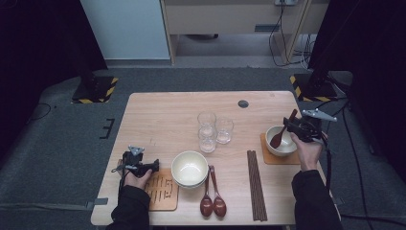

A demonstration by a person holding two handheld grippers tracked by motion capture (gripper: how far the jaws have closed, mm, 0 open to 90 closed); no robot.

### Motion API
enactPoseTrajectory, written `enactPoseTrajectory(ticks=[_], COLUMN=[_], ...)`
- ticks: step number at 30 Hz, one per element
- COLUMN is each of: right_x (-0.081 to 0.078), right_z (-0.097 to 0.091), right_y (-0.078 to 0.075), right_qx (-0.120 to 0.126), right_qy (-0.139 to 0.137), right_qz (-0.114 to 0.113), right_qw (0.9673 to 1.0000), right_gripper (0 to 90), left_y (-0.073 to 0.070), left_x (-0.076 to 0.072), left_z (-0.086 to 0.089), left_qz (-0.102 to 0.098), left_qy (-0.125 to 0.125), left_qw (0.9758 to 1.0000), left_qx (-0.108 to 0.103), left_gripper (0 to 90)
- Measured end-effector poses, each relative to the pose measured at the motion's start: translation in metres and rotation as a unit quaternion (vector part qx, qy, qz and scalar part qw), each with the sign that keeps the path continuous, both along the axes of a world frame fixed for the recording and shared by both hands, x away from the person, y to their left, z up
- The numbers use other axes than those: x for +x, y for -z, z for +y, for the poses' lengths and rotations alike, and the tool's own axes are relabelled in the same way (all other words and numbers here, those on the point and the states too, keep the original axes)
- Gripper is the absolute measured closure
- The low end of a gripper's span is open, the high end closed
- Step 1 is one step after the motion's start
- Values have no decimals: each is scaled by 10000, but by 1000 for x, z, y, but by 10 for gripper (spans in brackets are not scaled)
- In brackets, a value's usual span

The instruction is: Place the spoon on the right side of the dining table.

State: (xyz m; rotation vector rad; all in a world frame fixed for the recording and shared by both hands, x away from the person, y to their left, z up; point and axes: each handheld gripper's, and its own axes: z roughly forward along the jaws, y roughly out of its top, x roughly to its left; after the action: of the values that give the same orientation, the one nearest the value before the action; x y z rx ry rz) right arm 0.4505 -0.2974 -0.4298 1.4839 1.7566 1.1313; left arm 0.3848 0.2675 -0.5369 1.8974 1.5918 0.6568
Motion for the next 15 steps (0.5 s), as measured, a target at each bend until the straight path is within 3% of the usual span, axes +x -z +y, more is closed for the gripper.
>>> enactPoseTrajectory(ticks=[5,15], right_x=[-2,-5], right_z=[0,-10], right_y=[3,10], right_qx=[-207,-228], right_qy=[-129,-84], right_qz=[17,117], right_qw=[9997,9996], right_gripper=[558,476], left_y=[0,0], left_x=[0,0], left_z=[0,0], left_qz=[1,0], left_qy=[1,0], left_qw=[10000,10000], left_qx=[0,0], left_gripper=[0,0])
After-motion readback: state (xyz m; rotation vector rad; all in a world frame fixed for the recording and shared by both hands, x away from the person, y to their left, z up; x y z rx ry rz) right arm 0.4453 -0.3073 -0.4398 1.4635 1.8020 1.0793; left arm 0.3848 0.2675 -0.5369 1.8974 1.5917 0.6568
